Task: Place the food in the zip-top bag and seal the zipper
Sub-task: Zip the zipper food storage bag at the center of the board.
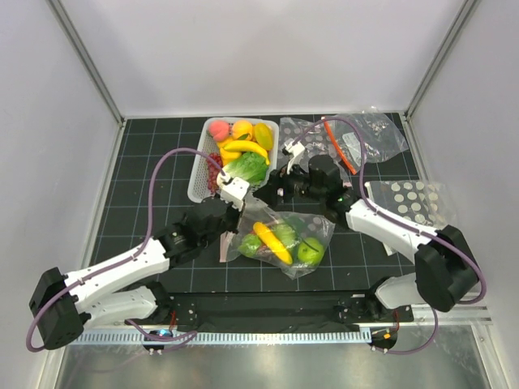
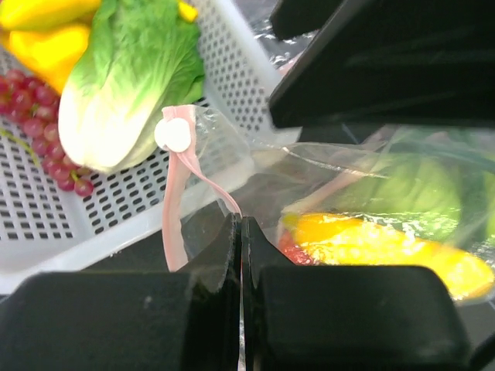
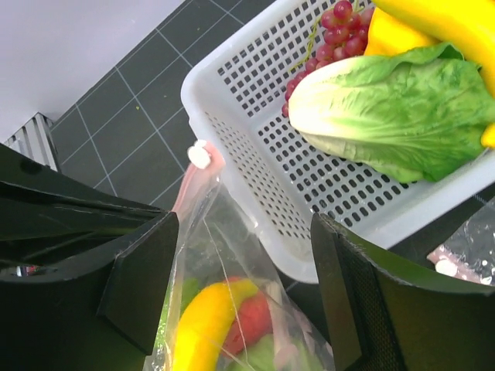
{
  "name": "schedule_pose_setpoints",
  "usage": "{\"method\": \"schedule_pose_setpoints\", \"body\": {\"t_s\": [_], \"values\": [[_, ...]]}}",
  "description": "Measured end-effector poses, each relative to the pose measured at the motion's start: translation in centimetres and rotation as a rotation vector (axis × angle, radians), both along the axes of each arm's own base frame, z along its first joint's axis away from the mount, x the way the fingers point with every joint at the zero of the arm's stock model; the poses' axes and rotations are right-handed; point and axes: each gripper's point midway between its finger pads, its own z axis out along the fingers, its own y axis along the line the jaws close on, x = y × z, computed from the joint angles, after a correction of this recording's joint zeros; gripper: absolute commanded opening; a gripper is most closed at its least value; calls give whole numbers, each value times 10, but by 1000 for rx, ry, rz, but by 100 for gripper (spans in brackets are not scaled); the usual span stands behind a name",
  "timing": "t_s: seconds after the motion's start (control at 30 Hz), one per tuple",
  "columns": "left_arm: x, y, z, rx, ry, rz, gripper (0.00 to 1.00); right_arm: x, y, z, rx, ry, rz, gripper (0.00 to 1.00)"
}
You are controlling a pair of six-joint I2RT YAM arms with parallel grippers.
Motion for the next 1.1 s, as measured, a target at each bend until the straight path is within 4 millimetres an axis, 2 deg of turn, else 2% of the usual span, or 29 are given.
{"method": "schedule_pose_setpoints", "body": {"t_s": [0.23, 0.47, 0.63, 0.73, 0.83, 0.93, 0.97, 1.07, 1.1], "values": [[9, 29, -36, -45, 10, 69, 0, 14, 16, -6, -3, 31, 45, 73], [11, 20, -19, -114, -33, 38, 0, 13, 23, -28, -26, 94, 83, 70], [11, 18, -19, -120, -31, 29, 0, 13, 31, -37, -37, 123, 108, 67], [11, 18, -20, -119, -29, 29, 0, 9, 34, -38, -42, 132, 124, 62], [11, 18, -20, -119, -27, 30, 0, 7, 35, -39, -45, 132, 130, 53], [11, 17, -22, -119, -20, 32, 0, 7, 35, -41, -51, 135, 132, 31], [11, 17, -23, -118, -18, 33, 0, 6, 35, -41, -53, 138, 132, 18], [10, 16, -24, -119, -13, 30, 0, 4, 35, -43, -61, 139, 131, 2], [10, 16, -24, -120, -10, 25, 0, 4, 35, -42, -65, 138, 127, 1]]}}
